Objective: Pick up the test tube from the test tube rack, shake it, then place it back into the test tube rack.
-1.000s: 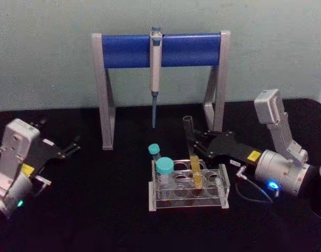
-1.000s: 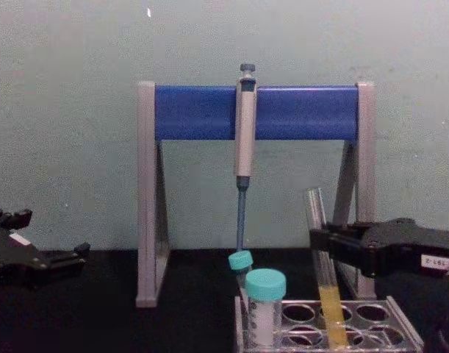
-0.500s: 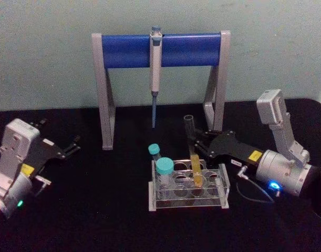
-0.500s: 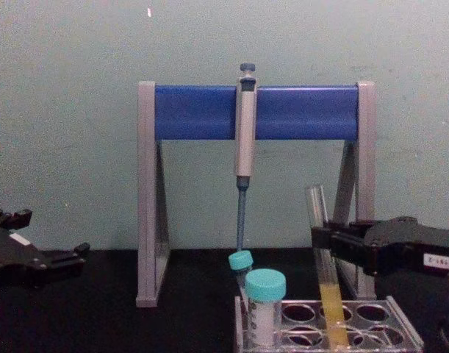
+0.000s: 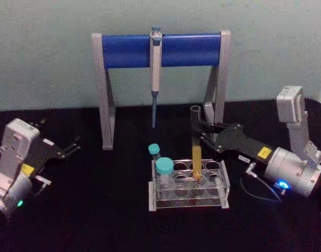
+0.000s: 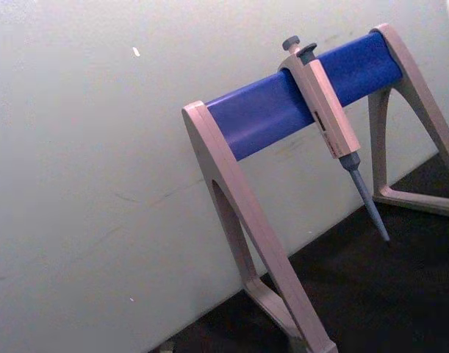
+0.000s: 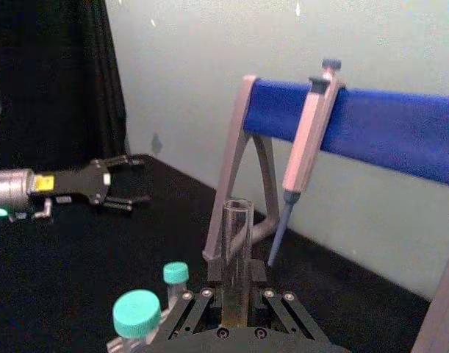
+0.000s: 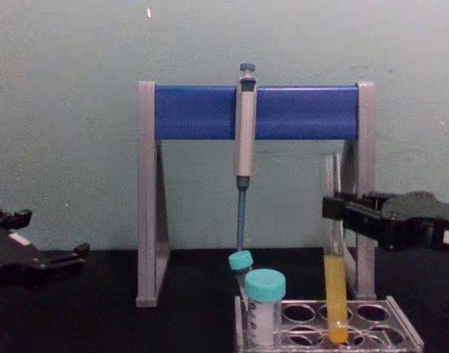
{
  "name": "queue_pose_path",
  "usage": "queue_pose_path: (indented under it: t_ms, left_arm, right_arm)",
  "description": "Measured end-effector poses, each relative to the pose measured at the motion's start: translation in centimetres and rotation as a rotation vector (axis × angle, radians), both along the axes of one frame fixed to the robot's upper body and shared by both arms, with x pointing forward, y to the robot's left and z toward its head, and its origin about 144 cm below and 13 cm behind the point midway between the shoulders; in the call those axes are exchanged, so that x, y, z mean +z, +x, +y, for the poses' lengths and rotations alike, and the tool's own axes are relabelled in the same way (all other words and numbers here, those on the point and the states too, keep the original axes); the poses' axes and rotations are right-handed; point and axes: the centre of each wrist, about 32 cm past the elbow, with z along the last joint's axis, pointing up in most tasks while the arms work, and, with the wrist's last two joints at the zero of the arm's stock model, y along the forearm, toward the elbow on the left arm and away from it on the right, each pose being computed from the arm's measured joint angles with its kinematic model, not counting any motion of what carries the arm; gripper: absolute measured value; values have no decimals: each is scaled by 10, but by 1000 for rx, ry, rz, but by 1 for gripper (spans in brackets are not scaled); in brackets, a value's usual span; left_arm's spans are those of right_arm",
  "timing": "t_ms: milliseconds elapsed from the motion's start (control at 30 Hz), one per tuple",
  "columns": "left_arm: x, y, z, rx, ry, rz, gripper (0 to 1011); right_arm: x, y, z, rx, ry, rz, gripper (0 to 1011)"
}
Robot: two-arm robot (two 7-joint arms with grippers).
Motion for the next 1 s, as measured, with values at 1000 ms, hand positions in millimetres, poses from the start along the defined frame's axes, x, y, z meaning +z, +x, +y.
queue_pose_path:
  t_ms: [1000]
  left_arm:
    - [0,0,0,0,0,0,1001]
  right_arm:
    - [10,-17,-18,-42,83,-213,220]
